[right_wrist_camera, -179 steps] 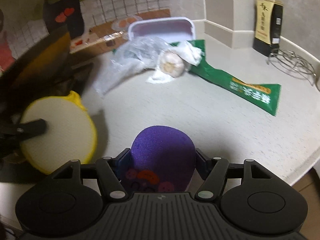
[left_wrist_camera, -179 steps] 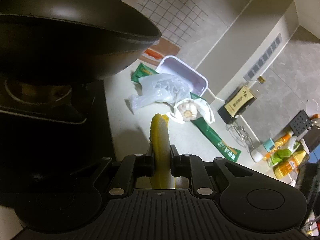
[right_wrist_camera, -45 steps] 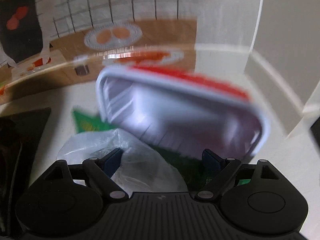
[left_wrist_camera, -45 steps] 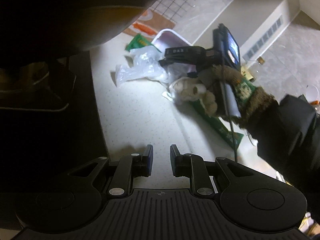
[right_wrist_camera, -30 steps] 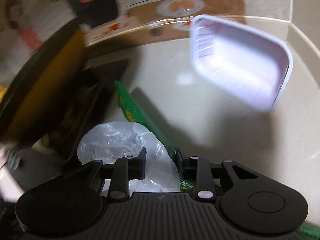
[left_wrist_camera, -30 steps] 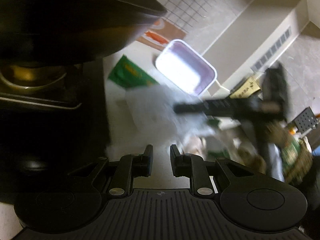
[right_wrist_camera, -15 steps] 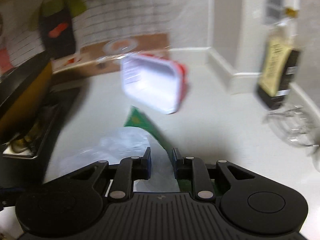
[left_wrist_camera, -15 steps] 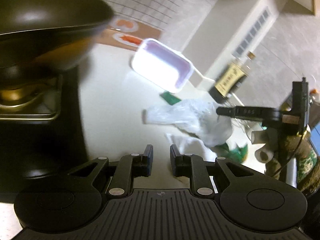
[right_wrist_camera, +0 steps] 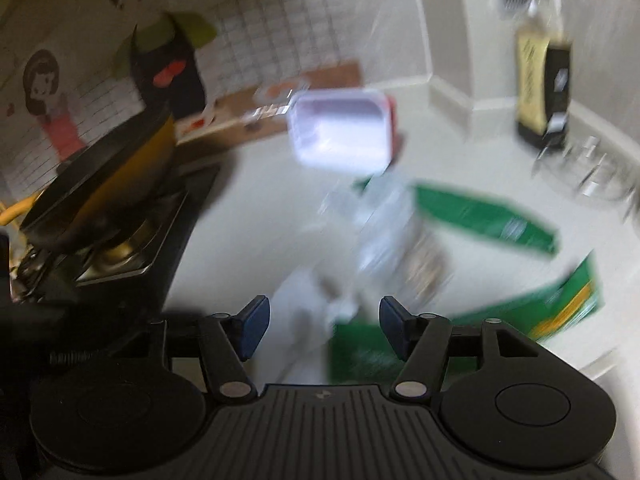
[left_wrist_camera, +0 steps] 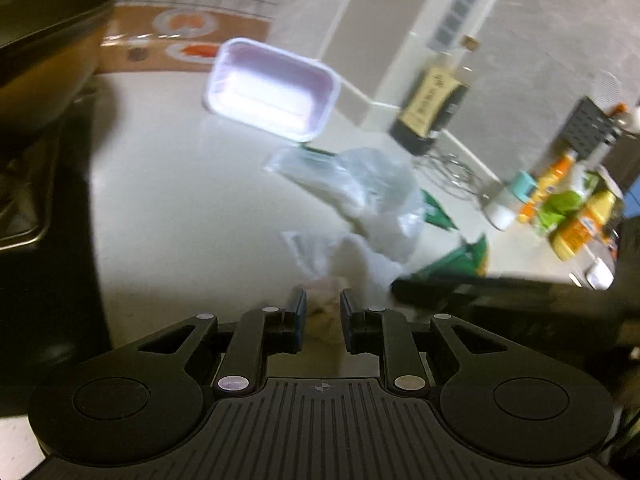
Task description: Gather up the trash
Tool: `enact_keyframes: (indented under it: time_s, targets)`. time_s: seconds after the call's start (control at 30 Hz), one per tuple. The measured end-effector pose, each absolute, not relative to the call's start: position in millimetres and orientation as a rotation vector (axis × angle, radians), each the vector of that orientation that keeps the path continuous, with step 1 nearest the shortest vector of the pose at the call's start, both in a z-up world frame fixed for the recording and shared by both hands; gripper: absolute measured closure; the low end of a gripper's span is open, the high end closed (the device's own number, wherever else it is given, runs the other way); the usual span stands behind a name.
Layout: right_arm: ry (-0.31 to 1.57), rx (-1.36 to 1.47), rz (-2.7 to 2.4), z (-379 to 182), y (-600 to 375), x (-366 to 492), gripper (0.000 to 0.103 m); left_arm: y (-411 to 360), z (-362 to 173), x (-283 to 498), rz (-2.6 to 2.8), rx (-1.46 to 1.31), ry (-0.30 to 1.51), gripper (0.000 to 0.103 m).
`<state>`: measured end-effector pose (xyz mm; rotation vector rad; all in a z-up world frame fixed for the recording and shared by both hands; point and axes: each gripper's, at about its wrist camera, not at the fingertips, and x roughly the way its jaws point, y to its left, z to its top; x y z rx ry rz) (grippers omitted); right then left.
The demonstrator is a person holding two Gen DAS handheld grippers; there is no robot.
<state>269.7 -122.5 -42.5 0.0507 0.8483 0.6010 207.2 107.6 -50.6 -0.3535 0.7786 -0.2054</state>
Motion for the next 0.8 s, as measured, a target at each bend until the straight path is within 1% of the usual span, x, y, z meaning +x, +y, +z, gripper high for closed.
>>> enact_keyframes:
  time_s: [0.07,0.1,0.13,0.17,0.3,0.4,0.5,0.57,0.63,0.7,0.77,0.8]
  targets:
    - [0.903,0.096,0.624,-58,-112,278,0.043,114,-48,204,-0.184,-0.352,0.774,0.082]
    - [0.929,0.106,0.638,-64,-107,283,0.056,115,-47,202,-0.179,-0.345,0.773,0.082]
    - [0.948,0.103,0.647,-67,-103,285,0.091,116,-46,200,-0.176,-0.334,0.773,0.082]
    - [0.956,0.108,0.649,-66,-102,289,0.099,117,-45,197,-0.177,-0.321,0.774,0.082]
    - [0.812,0.214,0.626,-29,-129,290,0.100,113,-44,190,-0.202,-0.267,0.776,0.082]
    - [0.698,0.187,0.500,-7,-154,282,0.100,100,-44,190,-0.243,-0.226,0.778,0.082]
    - [0.704,0.144,0.417,-10,-169,276,0.097,79,-43,198,-0.266,-0.144,0.764,0.082]
    - [0.729,0.141,0.395,-21,-176,268,0.090,61,-44,206,-0.258,-0.058,0.754,0.082]
    - [0.734,0.116,0.378,-30,-177,256,0.073,43,-48,214,-0.248,0.026,0.754,0.082]
    - [0.718,0.078,0.354,-36,-177,244,0.065,25,-54,222,-0.241,0.115,0.767,0.079]
    - [0.715,0.063,0.341,-40,-178,237,0.064,14,-60,228,-0.242,0.168,0.788,0.079]
    - [0.717,0.065,0.336,-42,-181,234,0.064,10,-62,229,-0.242,0.185,0.796,0.074]
